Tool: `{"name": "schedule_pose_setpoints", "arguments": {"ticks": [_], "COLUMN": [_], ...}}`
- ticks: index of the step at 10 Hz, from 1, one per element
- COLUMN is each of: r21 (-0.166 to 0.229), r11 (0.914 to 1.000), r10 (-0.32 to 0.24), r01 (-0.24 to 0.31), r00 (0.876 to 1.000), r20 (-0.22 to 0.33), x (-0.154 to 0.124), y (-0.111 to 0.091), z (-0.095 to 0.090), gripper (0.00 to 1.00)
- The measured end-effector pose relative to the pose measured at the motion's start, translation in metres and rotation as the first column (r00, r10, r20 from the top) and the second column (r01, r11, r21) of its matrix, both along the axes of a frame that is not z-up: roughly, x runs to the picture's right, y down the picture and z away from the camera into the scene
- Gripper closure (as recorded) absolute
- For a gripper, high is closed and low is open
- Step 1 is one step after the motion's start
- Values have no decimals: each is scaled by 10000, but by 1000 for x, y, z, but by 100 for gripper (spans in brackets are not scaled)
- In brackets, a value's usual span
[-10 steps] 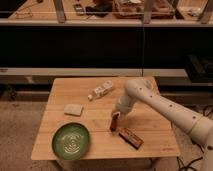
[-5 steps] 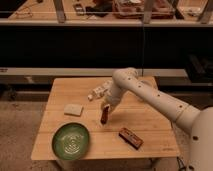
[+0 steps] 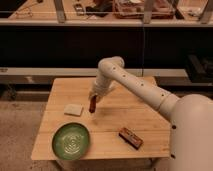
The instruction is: Place the pepper on the white sponge
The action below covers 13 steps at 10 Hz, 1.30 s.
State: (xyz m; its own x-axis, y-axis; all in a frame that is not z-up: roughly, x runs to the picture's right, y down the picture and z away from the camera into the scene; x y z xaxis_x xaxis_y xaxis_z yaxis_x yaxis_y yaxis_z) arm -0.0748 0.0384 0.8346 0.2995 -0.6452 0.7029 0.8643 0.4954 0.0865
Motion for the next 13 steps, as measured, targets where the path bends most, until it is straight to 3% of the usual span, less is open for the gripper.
{"name": "schedule_pose_setpoints", "arguments": {"ticks": [3,6,9,13], "r21": [136,468,695,1023], "r11": [9973,9939,9923,9887], "r10": [713,954,926,869], "r01": [-720,-1000,-1023,-1094], "r00": [9964,9912,9872,9752], "r20": [460,913,1301,2034], "x": [-52,-95,-121,-137], "y": [-8,5,25,30], "z": [14,28,44,47], "gripper": [99,99,99,99]}}
